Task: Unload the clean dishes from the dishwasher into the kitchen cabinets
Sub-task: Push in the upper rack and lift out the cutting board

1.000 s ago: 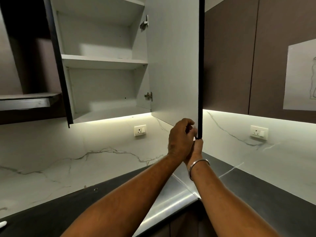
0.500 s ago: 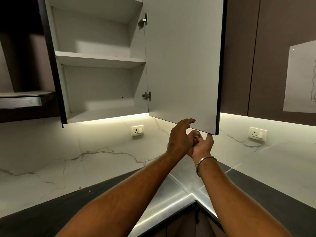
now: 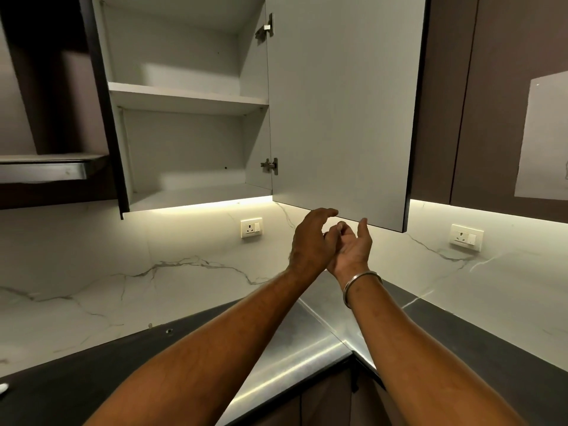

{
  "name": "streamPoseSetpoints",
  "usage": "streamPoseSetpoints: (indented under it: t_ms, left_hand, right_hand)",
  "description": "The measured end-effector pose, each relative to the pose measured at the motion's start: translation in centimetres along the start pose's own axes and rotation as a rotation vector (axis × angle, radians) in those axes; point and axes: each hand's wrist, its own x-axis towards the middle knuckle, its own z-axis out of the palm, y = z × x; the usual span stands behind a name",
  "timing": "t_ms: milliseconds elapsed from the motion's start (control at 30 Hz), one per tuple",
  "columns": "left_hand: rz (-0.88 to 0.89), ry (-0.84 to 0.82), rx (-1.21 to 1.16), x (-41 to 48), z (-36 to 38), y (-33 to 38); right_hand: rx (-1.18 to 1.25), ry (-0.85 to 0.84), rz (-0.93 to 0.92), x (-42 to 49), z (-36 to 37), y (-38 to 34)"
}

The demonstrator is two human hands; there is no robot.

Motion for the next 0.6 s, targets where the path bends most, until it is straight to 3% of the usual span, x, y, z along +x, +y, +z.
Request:
streamPoseSetpoints:
  t_ms: [400,600]
  left_hand:
    - [0.026,0.089,-0.05,-2.8,-10.8,0.8]
    - [0.038,0.134,-0.02,-5.4,-17.0,0.5]
  right_hand:
    - [-0.159,-0.086,-0.108,-7.0,8.2,6.5]
    - [-0.629,-0.089,-0.392,-11.1,11.0,10.7]
